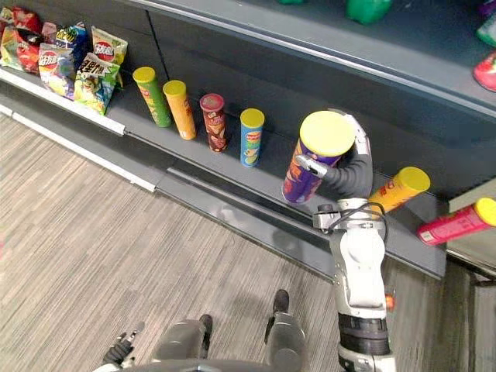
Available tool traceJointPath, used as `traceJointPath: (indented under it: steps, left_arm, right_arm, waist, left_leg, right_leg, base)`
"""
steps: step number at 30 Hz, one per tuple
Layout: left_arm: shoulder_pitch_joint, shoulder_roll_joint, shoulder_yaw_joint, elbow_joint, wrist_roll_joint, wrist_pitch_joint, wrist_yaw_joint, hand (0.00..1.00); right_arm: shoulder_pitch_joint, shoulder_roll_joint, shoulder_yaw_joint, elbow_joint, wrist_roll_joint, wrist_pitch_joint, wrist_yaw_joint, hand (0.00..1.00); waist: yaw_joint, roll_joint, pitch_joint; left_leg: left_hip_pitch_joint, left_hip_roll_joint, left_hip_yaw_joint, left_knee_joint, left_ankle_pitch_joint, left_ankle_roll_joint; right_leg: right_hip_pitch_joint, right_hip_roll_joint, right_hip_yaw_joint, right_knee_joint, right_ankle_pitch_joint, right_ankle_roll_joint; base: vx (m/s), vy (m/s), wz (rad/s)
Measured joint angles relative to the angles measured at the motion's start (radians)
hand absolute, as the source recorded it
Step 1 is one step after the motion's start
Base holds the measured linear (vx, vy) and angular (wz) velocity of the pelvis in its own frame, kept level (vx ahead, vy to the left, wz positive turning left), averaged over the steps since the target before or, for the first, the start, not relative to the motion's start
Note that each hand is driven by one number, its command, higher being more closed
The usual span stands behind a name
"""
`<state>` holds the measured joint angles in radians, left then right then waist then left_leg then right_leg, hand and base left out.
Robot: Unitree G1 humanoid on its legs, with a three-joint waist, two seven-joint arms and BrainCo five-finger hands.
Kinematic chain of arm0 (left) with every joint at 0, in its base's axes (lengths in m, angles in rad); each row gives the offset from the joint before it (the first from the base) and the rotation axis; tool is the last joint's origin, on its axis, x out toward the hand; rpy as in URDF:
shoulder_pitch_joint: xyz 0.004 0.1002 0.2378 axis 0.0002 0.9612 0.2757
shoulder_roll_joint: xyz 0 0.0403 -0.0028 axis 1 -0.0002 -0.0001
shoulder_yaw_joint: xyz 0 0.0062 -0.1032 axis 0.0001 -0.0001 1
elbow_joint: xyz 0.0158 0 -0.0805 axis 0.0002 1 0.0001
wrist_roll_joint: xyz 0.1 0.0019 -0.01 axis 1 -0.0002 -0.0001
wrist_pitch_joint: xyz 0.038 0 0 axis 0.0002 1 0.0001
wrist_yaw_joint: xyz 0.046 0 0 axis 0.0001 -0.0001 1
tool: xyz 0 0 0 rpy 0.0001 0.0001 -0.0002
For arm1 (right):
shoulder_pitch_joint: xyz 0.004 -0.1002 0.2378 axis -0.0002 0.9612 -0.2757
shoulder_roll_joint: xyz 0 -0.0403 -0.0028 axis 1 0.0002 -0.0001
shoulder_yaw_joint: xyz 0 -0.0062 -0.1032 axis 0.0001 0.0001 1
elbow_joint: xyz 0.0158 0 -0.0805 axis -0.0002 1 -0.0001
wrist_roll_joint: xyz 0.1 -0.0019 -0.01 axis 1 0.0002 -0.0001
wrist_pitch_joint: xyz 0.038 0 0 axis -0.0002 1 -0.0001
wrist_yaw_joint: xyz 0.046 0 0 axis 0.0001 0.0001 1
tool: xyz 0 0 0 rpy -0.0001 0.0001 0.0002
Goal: Put the gum and the chips on the shelf.
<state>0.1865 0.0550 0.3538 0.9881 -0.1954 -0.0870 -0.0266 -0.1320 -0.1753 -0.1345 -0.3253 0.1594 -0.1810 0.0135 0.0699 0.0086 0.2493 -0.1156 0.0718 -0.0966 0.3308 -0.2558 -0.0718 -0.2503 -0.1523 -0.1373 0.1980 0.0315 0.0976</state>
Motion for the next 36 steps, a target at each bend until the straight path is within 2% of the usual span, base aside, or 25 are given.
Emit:
traceJointPath:
  steps: [1,3,5,7,8,9,12,16,20,25,31,33,36]
  left_arm:
    - [0.001,-0.008,0.003,0.005,0.0,0.001,0.0,0.0]
    - [0.0,-0.019,0.008,0.008,0.0,0.002,-0.001,0.0]
    - [-0.002,-0.017,0.009,0.008,0.0,0.002,-0.001,0.0]
    - [-0.005,-0.018,0.011,0.008,0.001,0.002,0.001,0.0]
    - [-0.006,-0.017,0.011,0.008,0.003,0.002,0.002,0.0]
    - [-0.006,-0.017,0.012,0.01,0.007,0.002,0.004,0.0]
    - [-0.005,-0.014,0.014,0.023,0.023,0.002,0.021,0.0]
    - [-0.012,-0.007,0.021,0.043,0.061,0.002,0.029,0.0]
    - [-0.021,0.0,0.004,0.048,0.064,0.001,0.045,0.0]
    - [-0.044,0.004,-0.033,0.049,0.083,0.001,0.059,0.0]
    - [-0.078,-0.004,-0.076,0.043,0.08,-0.002,0.068,0.0]
    - [-0.089,-0.011,-0.095,0.033,0.078,-0.006,0.071,0.0]
    - [-0.112,-0.014,-0.119,0.025,0.041,-0.021,0.086,0.0]
  right_arm:
    - [0.002,0.0,0.0,0.0,0.005,0.0,0.002,1.0]
    - [0.03,0.01,-0.015,-0.004,0.021,0.0,0.004,1.0]
    - [0.063,0.04,-0.027,-0.008,0.044,-0.001,0.002,1.0]
    - [0.098,0.056,-0.036,-0.019,0.048,-0.002,0.0,1.0]
    - [0.119,0.069,-0.034,-0.019,0.048,-0.002,-0.005,1.0]
    - [0.134,0.077,-0.031,-0.019,0.047,-0.003,-0.008,1.0]
    - [0.162,0.077,-0.006,-0.019,0.036,-0.002,-0.009,1.0]
    - [0.165,0.077,0.023,-0.019,-0.008,-0.004,-0.019,1.0]
    - [0.15,0.077,0.022,0.032,-0.066,-0.001,-0.067,1.0]
    - [0.042,0.077,0.008,0.144,-0.12,0.007,-0.157,1.0]
    - [-0.149,0.077,-0.022,0.239,-0.16,0.008,-0.264,1.0]
    - [-0.203,0.077,-0.038,0.289,-0.163,0.008,-0.301,1.0]
    - [-0.263,0.076,-0.063,0.319,-0.168,0.009,-0.344,1.0]
  waist:
    - [-0.002,0.002,-0.001]
    - [-0.027,0.003,-0.002]
    - [-0.043,0.0,-0.004]
    - [-0.047,0.002,-0.006]
    - [-0.055,0.001,-0.008]
    - [-0.054,-0.002,-0.009]
    - [-0.051,-0.005,-0.014]
    - [-0.047,-0.017,-0.03]
    - [-0.054,-0.016,-0.03]
    - [-0.048,0.003,-0.025]
    - [-0.034,0.047,0.012]
    - [-0.023,0.068,0.032]
    - [-0.009,0.084,0.058]
  left_leg:
    - [0.0,0.014,0.0,-0.019,0.007,-0.013]
    - [0.0,0.058,0.001,-0.094,0.045,-0.046]
    - [0.002,0.072,0.036,-0.144,0.095,-0.053]
    - [0.002,0.089,0.155,-0.186,0.132,-0.035]
    - [0.004,0.1,0.259,-0.208,0.149,-0.019]
    - [0.01,0.104,0.296,-0.225,0.162,-0.025]
    - [0.028,0.085,0.315,-0.267,0.18,-0.023]
    - [0.032,0.053,0.366,-0.33,0.21,-0.014]
    - [0.026,0.041,0.373,-0.349,0.222,-0.012]
    - [-0.008,0.028,0.36,-0.347,0.229,-0.01]
    - [-0.058,0.007,0.349,-0.335,0.235,0.0]
    - [-0.073,0.002,0.34,-0.326,0.235,0.0]
    - [-0.1,-0.001,0.338,-0.325,0.242,0.009]
  right_leg:
    - [0.001,0.009,-0.016,-0.004,-0.004,-0.007]
    - [0.01,0.028,-0.09,-0.01,-0.023,-0.035]
    - [0.031,0.024,-0.141,-0.032,-0.027,-0.041]
    - [0.047,0.015,-0.181,-0.055,-0.027,-0.041]
    - [0.052,0.007,-0.203,-0.06,-0.027,-0.041]
    - [0.053,0.001,-0.208,-0.063,-0.027,-0.041]
    - [0.069,-0.011,-0.201,-0.101,0.0,-0.024]
    - [0.063,-0.011,-0.157,-0.216,0.081,-0.014]
    - [0.053,-0.015,-0.152,-0.236,0.095,-0.01]
    - [0.024,-0.027,-0.156,-0.238,0.103,-0.007]
    - [-0.01,-0.052,-0.163,-0.239,0.118,0.003]
    - [-0.018,-0.057,-0.165,-0.238,0.119,0.005]
    - [-0.045,-0.059,-0.165,-0.237,0.129,0.001]
  base:
    - [0.15,-0.222,0.48]
    - [0.1,-0.192,0.69]
    - [0.04,-0.135,0.77]
    - [-0.02,-0.058,0.68]
    - [-0.06,0.007,0.46]
    - [-0.07,0.027,0.4]
    - [-0.05,0.067,-0.02]
    - [-0.02,0.066,-0.28]
    - [0.01,0.019,-0.04]
    - [0.01,0.012,0.04]
    - [-0.02,0.04,0.1]
    - [-0.03,0.035,0.08]
    - [0.0,0.008,0.01]
